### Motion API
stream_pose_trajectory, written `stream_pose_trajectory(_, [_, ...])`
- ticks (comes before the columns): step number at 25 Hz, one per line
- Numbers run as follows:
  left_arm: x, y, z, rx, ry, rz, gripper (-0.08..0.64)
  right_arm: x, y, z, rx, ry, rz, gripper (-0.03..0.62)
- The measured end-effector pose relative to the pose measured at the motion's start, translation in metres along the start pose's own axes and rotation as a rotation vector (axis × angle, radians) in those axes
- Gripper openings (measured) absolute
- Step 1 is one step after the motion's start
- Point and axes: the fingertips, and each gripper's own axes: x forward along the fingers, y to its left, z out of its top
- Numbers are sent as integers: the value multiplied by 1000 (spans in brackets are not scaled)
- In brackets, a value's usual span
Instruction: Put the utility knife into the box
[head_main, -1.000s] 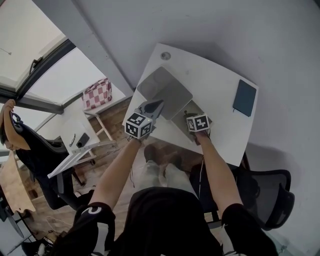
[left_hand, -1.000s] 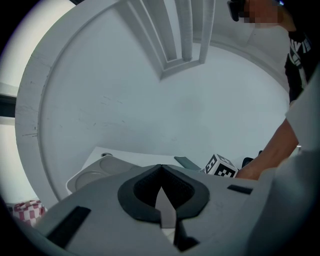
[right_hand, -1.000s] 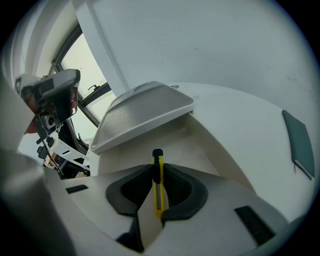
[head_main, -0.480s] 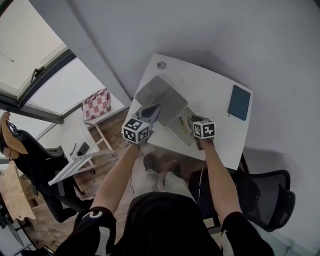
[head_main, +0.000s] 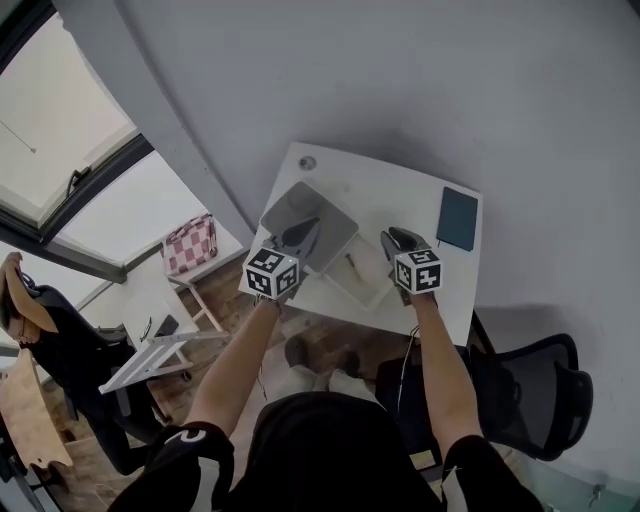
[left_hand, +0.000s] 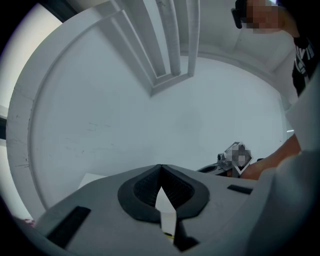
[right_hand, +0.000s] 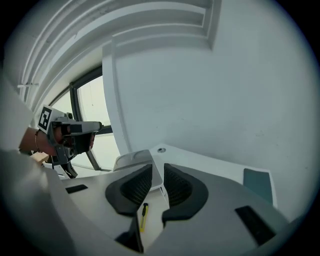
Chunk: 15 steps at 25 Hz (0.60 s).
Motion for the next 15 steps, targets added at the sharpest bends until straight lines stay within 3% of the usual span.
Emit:
stream_pose_trajectory(8, [5,-26,41,55,-51,-31,25,-61,-14,66,-42,-182,-91,36])
stream_pose_trajectory(15, [12,-47,65,94,-77,-48,25,-97,-25,94,-35,-272,-133,14])
